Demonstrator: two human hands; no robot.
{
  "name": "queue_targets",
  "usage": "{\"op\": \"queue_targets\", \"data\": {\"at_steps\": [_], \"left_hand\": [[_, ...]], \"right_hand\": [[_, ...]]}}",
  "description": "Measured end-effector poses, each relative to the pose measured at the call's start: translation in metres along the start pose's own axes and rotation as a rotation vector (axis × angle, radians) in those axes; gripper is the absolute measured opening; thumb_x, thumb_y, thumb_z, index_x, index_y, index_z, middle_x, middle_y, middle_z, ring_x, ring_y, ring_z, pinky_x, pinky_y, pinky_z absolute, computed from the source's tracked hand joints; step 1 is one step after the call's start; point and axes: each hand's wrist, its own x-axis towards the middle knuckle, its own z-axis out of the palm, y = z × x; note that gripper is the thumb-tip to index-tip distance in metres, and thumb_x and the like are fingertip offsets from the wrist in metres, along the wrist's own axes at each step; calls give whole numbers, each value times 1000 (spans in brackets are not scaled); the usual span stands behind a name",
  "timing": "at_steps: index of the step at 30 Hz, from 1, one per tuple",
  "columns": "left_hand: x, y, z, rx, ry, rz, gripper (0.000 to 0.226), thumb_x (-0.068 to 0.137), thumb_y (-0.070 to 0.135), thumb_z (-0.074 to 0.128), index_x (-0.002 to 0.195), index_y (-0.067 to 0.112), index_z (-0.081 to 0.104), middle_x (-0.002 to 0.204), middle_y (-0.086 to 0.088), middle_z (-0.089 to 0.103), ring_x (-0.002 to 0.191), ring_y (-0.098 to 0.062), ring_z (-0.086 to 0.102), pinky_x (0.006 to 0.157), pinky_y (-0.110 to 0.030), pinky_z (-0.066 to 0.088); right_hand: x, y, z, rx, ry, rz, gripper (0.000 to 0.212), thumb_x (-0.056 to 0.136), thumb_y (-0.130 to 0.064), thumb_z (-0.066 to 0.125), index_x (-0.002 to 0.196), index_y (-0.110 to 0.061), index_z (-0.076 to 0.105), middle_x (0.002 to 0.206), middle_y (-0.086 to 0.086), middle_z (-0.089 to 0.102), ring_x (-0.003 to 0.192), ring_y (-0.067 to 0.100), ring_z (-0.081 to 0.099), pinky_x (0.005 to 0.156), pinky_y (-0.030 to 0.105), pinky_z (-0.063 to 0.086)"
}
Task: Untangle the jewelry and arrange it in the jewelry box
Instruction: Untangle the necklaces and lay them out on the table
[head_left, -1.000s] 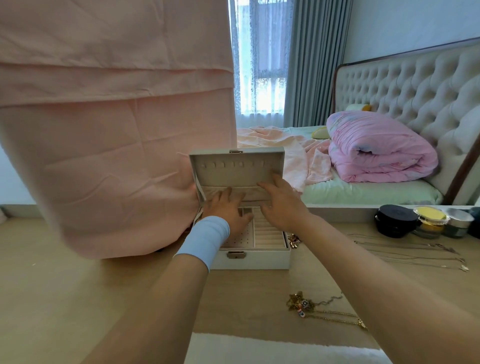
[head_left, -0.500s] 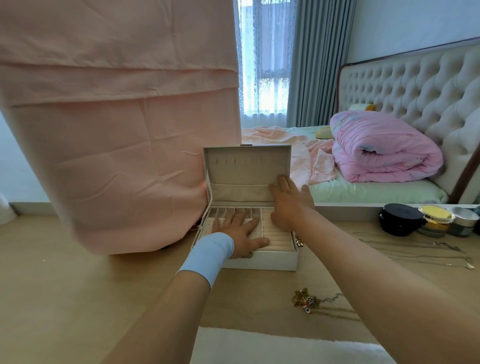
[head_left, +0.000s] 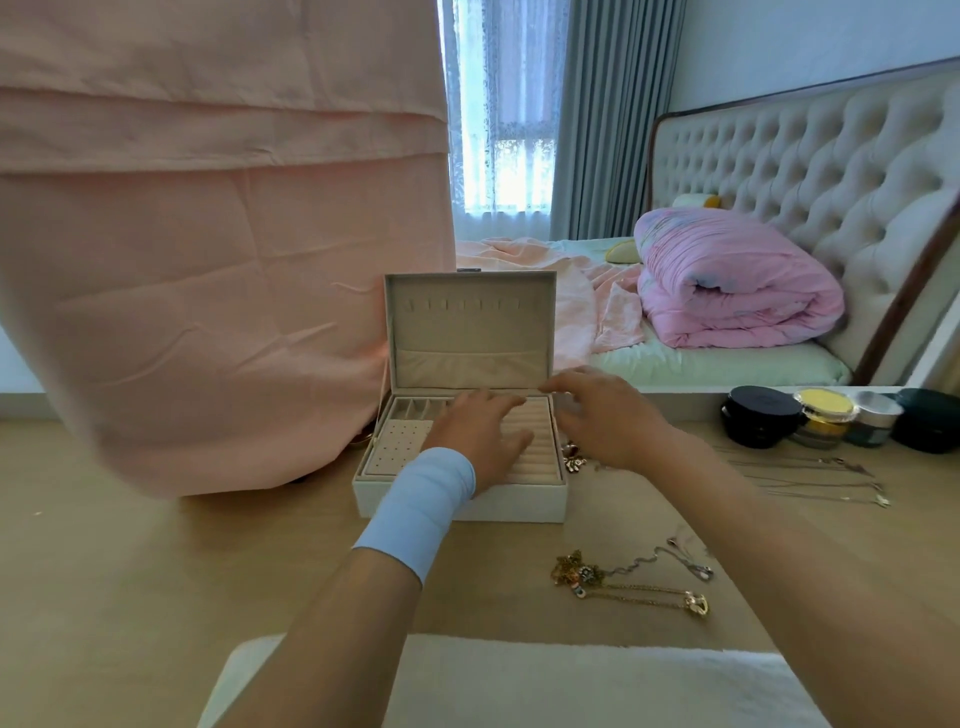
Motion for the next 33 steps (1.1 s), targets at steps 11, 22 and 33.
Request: {"op": "queue_targets", "data": {"at_steps": [11, 22, 33], "left_hand": [[-56, 75, 28, -152, -17, 218, 10, 92, 29, 58, 94, 35, 66, 91, 15, 65, 78, -9, 57, 76, -28, 53], [-76, 51, 53, -60, -195, 99, 17, 93, 28, 62, 102, 29, 75, 104, 8, 59, 97, -12, 57, 85, -24, 46], [-78, 49, 59, -35, -162, 156, 23, 93, 40, 58, 112, 36, 71, 101, 9, 52, 98, -11, 49, 78, -23, 40]], "right_hand": [[-109, 41, -3, -63, -339, 42, 17, 93, -35, 69, 106, -43, 73, 101, -23, 62, 82, -2, 56, 73, 17, 45], [-128, 43, 8, -199, -278, -2, 15, 99, -36, 54, 103, -31, 68, 98, -16, 54, 95, 8, 51, 77, 23, 42], [-122, 35, 11, -42, -320, -50, 18, 96, -42, 62, 113, -42, 70, 108, -18, 57, 101, 4, 50, 87, 24, 46]]}}
